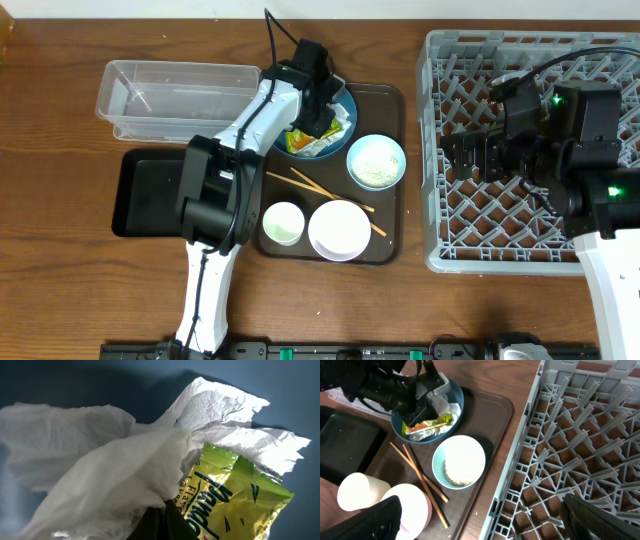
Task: Sort waste into correct bins and load items into the dishwasher rack
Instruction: 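Carry the tissue and wrapper left and drop them into the clear bin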
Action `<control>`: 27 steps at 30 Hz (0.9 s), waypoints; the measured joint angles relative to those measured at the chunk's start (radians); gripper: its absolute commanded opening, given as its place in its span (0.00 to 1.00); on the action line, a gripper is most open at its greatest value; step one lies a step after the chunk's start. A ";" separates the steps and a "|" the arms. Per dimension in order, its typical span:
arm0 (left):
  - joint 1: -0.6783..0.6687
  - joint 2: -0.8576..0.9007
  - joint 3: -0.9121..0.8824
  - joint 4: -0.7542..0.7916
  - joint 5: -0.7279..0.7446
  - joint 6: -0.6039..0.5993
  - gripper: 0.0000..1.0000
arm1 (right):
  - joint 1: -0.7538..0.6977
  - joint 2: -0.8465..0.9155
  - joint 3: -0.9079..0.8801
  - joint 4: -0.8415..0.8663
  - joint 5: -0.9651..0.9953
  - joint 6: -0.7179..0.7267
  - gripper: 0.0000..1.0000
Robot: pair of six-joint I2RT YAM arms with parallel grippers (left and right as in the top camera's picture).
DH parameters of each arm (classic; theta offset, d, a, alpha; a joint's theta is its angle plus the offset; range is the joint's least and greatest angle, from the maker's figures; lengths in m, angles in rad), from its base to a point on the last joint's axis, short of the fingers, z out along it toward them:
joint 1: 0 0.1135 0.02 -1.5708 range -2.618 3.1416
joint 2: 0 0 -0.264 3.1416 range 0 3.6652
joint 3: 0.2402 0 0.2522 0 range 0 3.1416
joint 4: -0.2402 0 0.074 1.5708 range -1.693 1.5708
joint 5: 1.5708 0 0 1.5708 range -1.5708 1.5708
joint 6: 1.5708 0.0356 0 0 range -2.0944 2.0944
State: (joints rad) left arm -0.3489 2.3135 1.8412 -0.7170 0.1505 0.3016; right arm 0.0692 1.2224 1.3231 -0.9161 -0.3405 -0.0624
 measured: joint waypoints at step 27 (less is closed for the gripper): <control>0.188 -0.418 0.018 -0.034 -0.188 -0.346 0.06 | 0.000 0.000 0.000 0.000 0.000 0.000 0.99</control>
State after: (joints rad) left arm -0.1608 1.8954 1.8591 -0.7513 -0.0376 -0.0448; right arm 0.0692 1.2224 1.3231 -0.9161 -0.3405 -0.0624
